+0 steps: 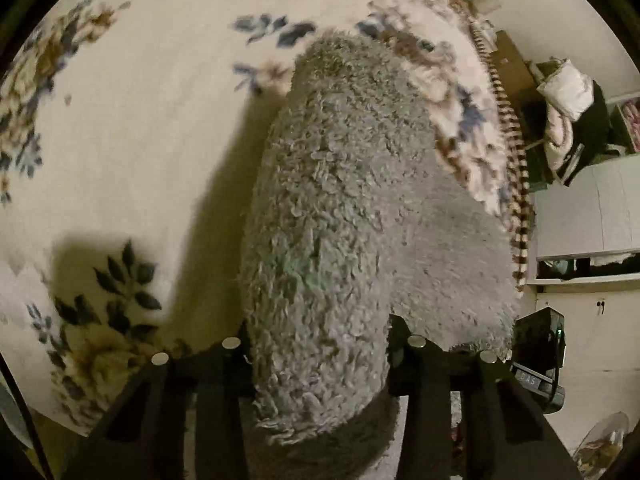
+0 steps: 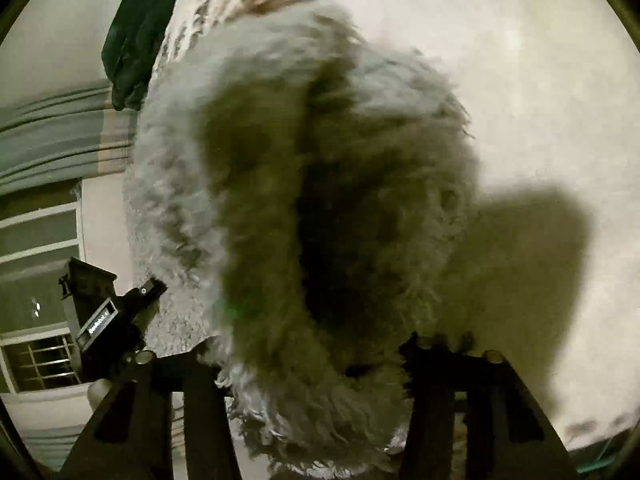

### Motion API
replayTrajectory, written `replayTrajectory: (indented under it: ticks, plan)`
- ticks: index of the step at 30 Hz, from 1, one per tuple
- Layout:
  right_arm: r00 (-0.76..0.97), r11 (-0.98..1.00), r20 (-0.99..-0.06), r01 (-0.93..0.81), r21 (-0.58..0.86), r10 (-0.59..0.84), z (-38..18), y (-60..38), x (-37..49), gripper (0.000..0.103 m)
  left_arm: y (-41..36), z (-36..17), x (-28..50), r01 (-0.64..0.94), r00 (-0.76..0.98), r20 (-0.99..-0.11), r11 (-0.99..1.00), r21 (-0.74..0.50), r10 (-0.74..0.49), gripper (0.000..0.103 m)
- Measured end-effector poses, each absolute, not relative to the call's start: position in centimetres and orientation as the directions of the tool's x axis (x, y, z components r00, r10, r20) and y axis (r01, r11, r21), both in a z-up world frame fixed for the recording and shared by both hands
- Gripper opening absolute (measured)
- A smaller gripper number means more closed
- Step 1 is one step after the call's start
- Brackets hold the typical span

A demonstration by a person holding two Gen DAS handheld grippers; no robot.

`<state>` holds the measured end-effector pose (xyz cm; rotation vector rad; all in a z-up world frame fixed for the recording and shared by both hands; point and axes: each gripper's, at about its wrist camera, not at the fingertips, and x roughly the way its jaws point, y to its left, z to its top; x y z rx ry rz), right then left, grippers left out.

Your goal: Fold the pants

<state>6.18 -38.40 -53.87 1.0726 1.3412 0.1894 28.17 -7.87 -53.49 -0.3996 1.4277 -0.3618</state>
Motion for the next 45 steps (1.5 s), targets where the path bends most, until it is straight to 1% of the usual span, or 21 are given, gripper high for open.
replayTrajectory:
  ticks: [5,9,11,15,20,22,23,24,25,26,27,30,31,32,33,35,36,38,41,43,45]
  plan:
    - [0.347,0.553,-0.696,0.43,0.714,0.629,-48.3,-38.0,8.1,0.047,-7.5,-49.3,30.2,0.019,0.181,-0.838,0.853,-0.521,-0.515,0.037]
    - [0.408,0.572,-0.692,0.388,0.722,0.596,-42.4,-38.1,12.6,0.047,-7.7,-45.7,35.3,0.05,0.246,-0.802,0.834,-0.55,-0.544,0.037]
    - [0.431,0.588,-0.693,0.369,0.72,0.578,-39.6,-38.5,16.7,0.047,-7.9,-44.5,39.6,0.062,0.278,-0.786,0.827,-0.559,-0.552,0.037]
    - [0.45,0.62,-0.704,0.345,0.705,0.55,-37.0,-38.9,26.8,0.048,-8.1,-44.0,48.1,0.086,0.316,-0.774,0.829,-0.553,-0.549,0.037]
    - [0.439,0.655,-0.726,0.333,0.678,0.529,-37.1,-39.2,39.3,0.048,-6.9,-47.1,57.0,0.094,0.327,-0.793,0.852,-0.515,-0.515,0.037]
    - [0.415,0.678,-0.744,0.325,0.659,0.524,-38.5,-38.7,44.0,0.048,-6.6,-49.3,60.1,0.065,0.319,-0.804,0.858,-0.51,-0.502,0.038]
    - [0.403,0.688,-0.75,0.319,0.652,0.524,-39.8,-39.3,44.4,0.048,-6.6,-50.1,61.0,0.056,0.312,-0.809,0.859,-0.508,-0.499,0.038]
    - [0.383,0.701,-0.763,0.318,0.638,0.521,-40.7,-39.2,46.2,0.048,-6.5,-51.2,62.1,0.041,0.299,-0.818,0.863,-0.504,-0.492,0.04]
    - [0.367,0.708,-0.773,0.324,0.627,0.517,-41.4,-39.5,47.7,0.049,-6.4,-52.3,63.0,0.025,0.283,-0.832,0.871,-0.491,-0.477,0.043]
    - [0.349,0.711,-0.782,0.334,0.619,0.516,-42.2,-40.2,48.6,0.053,-6.5,-53.0,63.5,0.009,0.269,-0.845,0.879,-0.477,-0.461,0.047]
    - [0.325,0.715,-0.798,0.358,0.6,0.507,-43.1,-41.0,49.1,0.056,-6.3,-53.7,63.7,-0.015,0.251,-0.863,0.889,-0.457,-0.439,0.049]
    - [0.271,0.735,-0.851,0.43,0.525,0.449,-44.1,-41.8,50.6,0.078,-5.9,-53.3,63.2,-0.031,0.265,-0.874,0.902,-0.431,-0.408,0.059]
    - [0.275,0.755,-0.868,0.429,0.496,0.414,-43.4,-41.7,50.7,0.093,-6.2,-52.5,62.7,-0.01,0.283,-0.884,0.92,-0.391,-0.373,0.067]
    - [0.28,0.787,-0.888,0.417,0.455,0.365,-42.7,-41.4,50.9,0.097,-6.6,-51.6,62.2,0.012,0.305,-0.892,0.938,-0.347,-0.334,0.072]
    - [0.287,0.835,-0.916,0.397,0.381,0.282,-41.4,-40.8,50.4,0.097,-7.2,-50.5,61.4,0.045,0.34,-0.895,0.956,-0.291,-0.288,0.074]
    - [0.316,0.889,-0.937,0.372,0.266,0.148,-39.2,-39.5,49.1,0.101,-8.1,-48.8,60.2,0.086,0.389,-0.894,0.975,-0.204,-0.222,0.092]
    - [0.334,0.912,-0.94,0.362,0.192,0.065,-37.8,-38.4,47.3,0.102,-8.6,-48.1,59.5,0.1,0.401,-0.897,0.982,-0.16,-0.187,0.094]
    - [0.352,0.928,-0.934,0.364,0.078,-0.059,-36.4,-38.0,43.8,0.102,-9.3,-46.6,58.1,0.117,0.416,-0.898,0.988,-0.101,-0.142,0.094]
    - [0.381,0.93,-0.91,0.368,-0.013,-0.164,-33.7,-37.4,37.5,0.102,-9.3,-45.1,57.2,0.118,0.436,-0.896,0.992,-0.039,-0.087,0.094]
    - [0.397,0.925,-0.896,0.379,-0.04,-0.201,-31.3,-36.3,35.3,0.102,-9.2,-43.3,55.6,0.107,0.446,-0.894,0.994,0.0,-0.048,0.094]
    - [0.404,0.917,-0.886,0.394,-0.057,-0.228,-29.1,-35.6,33.0,0.102,-8.9,-41.4,54.1,0.096,0.451,-0.892,0.995,0.009,-0.035,0.094]
